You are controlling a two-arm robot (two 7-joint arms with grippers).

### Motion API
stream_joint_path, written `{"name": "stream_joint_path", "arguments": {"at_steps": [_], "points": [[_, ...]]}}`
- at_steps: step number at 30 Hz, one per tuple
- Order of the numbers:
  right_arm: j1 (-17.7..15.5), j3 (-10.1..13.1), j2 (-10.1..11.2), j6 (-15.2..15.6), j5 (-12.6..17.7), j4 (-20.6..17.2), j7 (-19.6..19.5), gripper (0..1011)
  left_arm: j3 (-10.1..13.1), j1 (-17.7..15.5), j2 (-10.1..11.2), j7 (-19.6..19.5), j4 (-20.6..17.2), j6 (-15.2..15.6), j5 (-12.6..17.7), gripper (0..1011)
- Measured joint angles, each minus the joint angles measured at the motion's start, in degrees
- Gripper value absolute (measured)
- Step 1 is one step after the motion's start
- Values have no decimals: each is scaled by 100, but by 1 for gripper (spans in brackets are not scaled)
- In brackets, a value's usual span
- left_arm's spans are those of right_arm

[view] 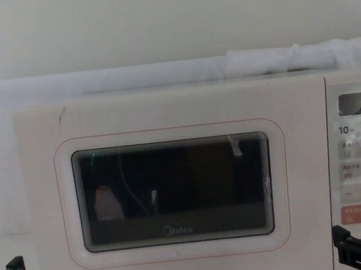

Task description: Press the button to open the microwave door with one hand; close the microwave door with the other hand.

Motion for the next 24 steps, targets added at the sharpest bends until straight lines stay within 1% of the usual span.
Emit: {"name": "stream_joint_path", "arguments": {"at_steps": [24], "points": [[0, 0, 0, 0, 0, 0, 0, 1000, 0, 0, 0, 0, 0, 0, 0, 1001]]}}
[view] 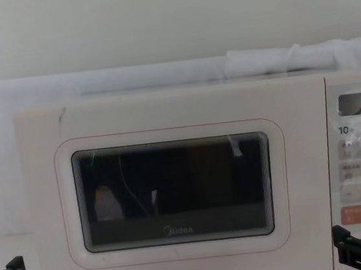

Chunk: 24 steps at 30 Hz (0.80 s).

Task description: Press the button to open the microwave door with one hand; close the microwave door with the other hand.

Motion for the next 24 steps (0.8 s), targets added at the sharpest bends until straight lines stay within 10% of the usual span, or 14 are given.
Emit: {"name": "stream_joint_path", "arguments": {"at_steps": [10, 24], "points": [[0, 0, 0, 0, 0, 0, 0, 1000, 0, 0, 0, 0, 0, 0, 0, 1001], [0, 0, 0, 0, 0, 0, 0, 663, 0, 0, 0, 0, 0, 0, 0, 1001]]}}
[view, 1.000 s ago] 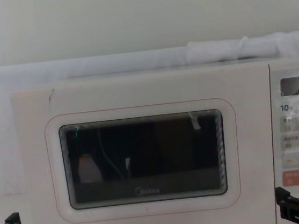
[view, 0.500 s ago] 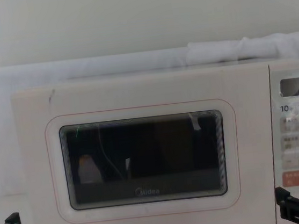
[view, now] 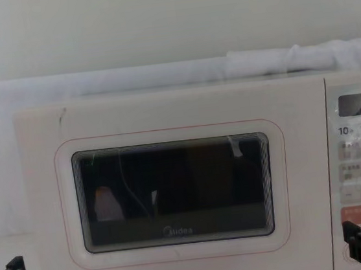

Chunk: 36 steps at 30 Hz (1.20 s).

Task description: Press the button to open the microwave door with one hand; close the microwave door with the other hand.

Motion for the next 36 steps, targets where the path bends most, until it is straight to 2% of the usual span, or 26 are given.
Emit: {"name": "stream_joint_path", "arguments": {"at_steps": [1, 2, 7, 13, 21, 36], "points": [[0, 0, 0, 0, 0, 0, -1, 604, 0, 0, 0, 0, 0, 0, 0, 1001], [0, 0, 0, 0, 0, 0, 0, 604, 0, 0, 0, 0, 0, 0, 0, 1001], [0, 0, 0, 0, 0, 0, 0, 461, 0, 0, 0, 0, 0, 0, 0, 1001], [0, 0, 0, 0, 0, 0, 0, 238, 0, 0, 0, 0, 0, 0, 0, 1001], [0, 0, 0, 0, 0, 0, 0, 14, 0, 0, 0, 0, 0, 0, 0, 1001], [0, 4, -3, 0, -1, 0, 4, 0, 0, 0, 0, 0, 0, 0, 0, 1001]]}}
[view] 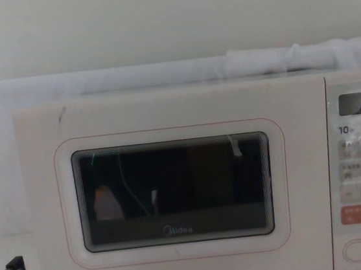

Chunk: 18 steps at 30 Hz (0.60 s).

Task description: Press the button to open the microwave door with one hand; close the microwave door with the other hand.

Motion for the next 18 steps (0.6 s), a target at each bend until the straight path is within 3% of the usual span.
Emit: {"name": "stream_joint_path", "arguments": {"at_steps": [18], "points": [[-39, 411, -123, 170, 41, -141, 433, 0, 0, 0, 0, 0, 0, 0, 0, 1001]]}}
